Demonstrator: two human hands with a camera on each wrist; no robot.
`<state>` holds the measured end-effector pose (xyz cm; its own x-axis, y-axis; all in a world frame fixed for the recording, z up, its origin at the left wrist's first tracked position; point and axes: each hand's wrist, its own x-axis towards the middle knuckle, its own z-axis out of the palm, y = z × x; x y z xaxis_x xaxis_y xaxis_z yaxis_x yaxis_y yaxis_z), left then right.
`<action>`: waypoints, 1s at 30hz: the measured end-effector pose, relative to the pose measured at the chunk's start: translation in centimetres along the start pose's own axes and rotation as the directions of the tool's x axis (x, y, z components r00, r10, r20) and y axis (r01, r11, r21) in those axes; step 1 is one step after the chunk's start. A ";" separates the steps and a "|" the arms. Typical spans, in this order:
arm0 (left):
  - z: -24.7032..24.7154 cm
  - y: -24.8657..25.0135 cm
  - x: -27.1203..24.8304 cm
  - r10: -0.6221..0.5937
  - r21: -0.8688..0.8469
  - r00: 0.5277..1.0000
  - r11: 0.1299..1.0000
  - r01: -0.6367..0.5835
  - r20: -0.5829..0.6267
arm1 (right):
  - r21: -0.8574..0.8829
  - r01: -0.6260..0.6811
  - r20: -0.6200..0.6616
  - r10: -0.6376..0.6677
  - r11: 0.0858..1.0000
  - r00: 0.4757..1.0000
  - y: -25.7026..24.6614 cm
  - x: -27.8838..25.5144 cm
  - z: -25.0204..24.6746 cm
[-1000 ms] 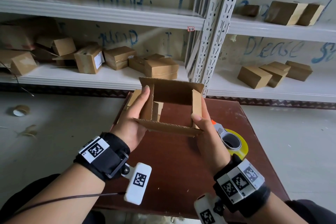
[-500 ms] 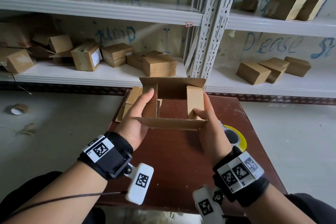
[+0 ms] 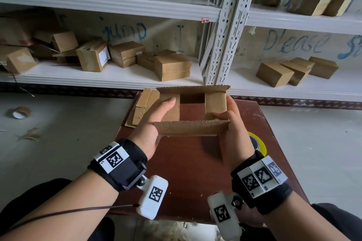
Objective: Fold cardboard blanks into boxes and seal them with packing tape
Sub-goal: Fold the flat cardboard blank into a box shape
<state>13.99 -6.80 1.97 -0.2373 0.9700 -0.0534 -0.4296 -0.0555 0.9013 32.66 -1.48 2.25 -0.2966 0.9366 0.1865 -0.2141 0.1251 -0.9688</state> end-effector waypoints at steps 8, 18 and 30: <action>0.3 1.1 -0.5 -0.011 -0.151 1.000 0.988 0.013 0.016 | 0.141 -0.102 -0.083 0.114 0.985 0.990 0.4 -0.7 1.2; 0.1 0.3 -0.4 0.165 0.144 0.956 0.968 -0.204 0.243 | 0.092 -0.070 -0.198 0.087 0.993 0.976 -1.7 -1.4 1.5; 0.2 0.4 -0.6 0.108 0.213 0.992 0.970 -0.119 0.060 | 0.140 -0.233 -0.037 0.240 0.962 0.970 -0.2 -1.3 1.5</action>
<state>14.18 -7.32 2.45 -0.2297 0.9707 0.0705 -0.2032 -0.1187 0.9719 31.73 -3.23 2.41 -0.3050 0.9506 -0.0573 -0.2678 -0.1434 -0.9528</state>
